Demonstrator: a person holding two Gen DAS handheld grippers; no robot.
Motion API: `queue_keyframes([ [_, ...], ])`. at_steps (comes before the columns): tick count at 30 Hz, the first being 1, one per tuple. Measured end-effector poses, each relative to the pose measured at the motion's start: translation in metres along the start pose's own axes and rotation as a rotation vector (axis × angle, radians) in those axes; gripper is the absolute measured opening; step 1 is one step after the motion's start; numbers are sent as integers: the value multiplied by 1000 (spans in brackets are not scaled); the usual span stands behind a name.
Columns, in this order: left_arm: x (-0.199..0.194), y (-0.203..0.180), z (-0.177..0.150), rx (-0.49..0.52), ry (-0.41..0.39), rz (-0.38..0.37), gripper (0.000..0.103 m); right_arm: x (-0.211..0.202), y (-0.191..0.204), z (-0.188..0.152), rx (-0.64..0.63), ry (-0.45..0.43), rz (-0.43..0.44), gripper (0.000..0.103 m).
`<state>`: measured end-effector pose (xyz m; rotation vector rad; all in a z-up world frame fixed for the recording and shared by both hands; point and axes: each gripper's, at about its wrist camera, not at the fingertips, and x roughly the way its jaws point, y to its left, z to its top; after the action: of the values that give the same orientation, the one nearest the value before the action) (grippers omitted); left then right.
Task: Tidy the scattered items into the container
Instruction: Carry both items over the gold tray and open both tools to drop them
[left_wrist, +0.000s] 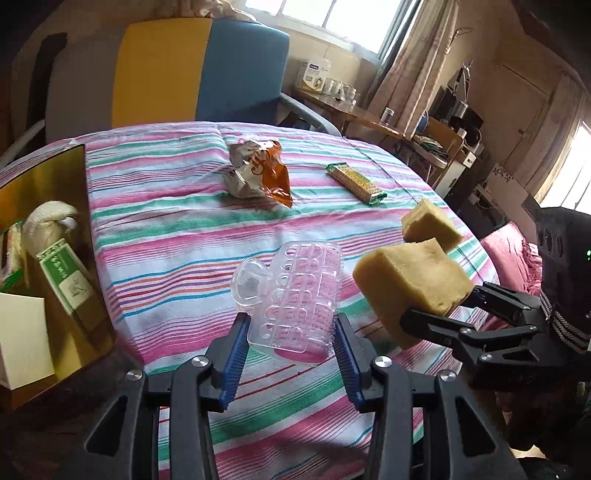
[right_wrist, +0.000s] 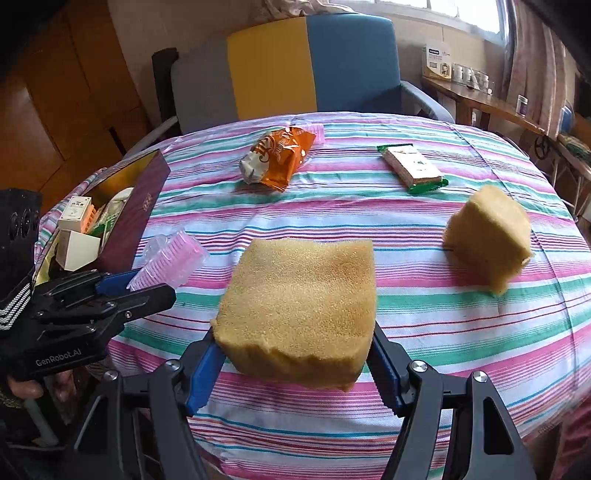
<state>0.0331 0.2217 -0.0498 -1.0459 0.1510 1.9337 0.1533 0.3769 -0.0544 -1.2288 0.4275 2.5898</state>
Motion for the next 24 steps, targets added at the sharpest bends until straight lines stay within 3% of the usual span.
queue_keyframes([
  [6, -49, 34, 13, -80, -118, 77, 45, 5, 39, 31, -82, -31, 87, 71],
  [11, -82, 85, 26, -154, -187, 206, 45, 16, 87, 67, -160, -52, 196, 71],
  [19, -101, 171, 44, -266, -202, 351, 46, 52, 177, 129, -266, -56, 324, 71],
  [24, -97, 205, 52, -317, -186, 382, 46, 90, 225, 169, -257, -21, 381, 72],
])
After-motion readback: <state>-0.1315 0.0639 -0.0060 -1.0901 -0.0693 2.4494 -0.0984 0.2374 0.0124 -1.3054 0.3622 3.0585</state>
